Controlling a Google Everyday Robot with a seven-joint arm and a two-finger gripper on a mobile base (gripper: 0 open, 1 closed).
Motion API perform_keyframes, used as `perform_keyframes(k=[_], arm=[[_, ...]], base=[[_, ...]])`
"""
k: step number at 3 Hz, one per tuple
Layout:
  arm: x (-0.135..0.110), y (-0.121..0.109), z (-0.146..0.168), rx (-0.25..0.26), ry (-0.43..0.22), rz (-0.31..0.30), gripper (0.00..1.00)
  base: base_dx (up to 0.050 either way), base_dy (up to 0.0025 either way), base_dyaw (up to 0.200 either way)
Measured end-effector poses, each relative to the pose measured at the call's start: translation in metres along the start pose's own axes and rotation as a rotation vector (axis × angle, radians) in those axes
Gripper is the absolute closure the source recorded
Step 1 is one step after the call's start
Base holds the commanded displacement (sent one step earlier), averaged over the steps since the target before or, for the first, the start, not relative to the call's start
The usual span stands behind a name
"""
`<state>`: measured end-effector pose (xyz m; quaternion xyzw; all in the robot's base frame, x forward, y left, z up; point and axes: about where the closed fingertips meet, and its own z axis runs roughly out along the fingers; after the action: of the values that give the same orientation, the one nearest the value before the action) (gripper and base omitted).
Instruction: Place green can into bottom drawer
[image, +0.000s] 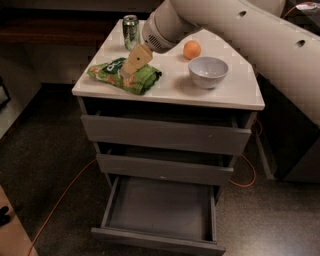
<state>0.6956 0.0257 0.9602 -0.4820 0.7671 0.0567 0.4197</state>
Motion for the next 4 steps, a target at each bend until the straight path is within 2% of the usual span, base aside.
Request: perform_keyframes(k=[1, 2, 4], arm=[[0.008, -0.027, 0.005, 0.046, -0.028, 0.094, 0.00], [0.012, -0.051, 0.017, 0.071, -0.052, 0.162, 0.00], [0.026, -0.084, 0.030, 0.109, -0.113, 0.286, 0.00]], base=[[0.000, 0.00000, 0.000], [0.000, 0.00000, 0.000], [0.000, 0.00000, 0.000]])
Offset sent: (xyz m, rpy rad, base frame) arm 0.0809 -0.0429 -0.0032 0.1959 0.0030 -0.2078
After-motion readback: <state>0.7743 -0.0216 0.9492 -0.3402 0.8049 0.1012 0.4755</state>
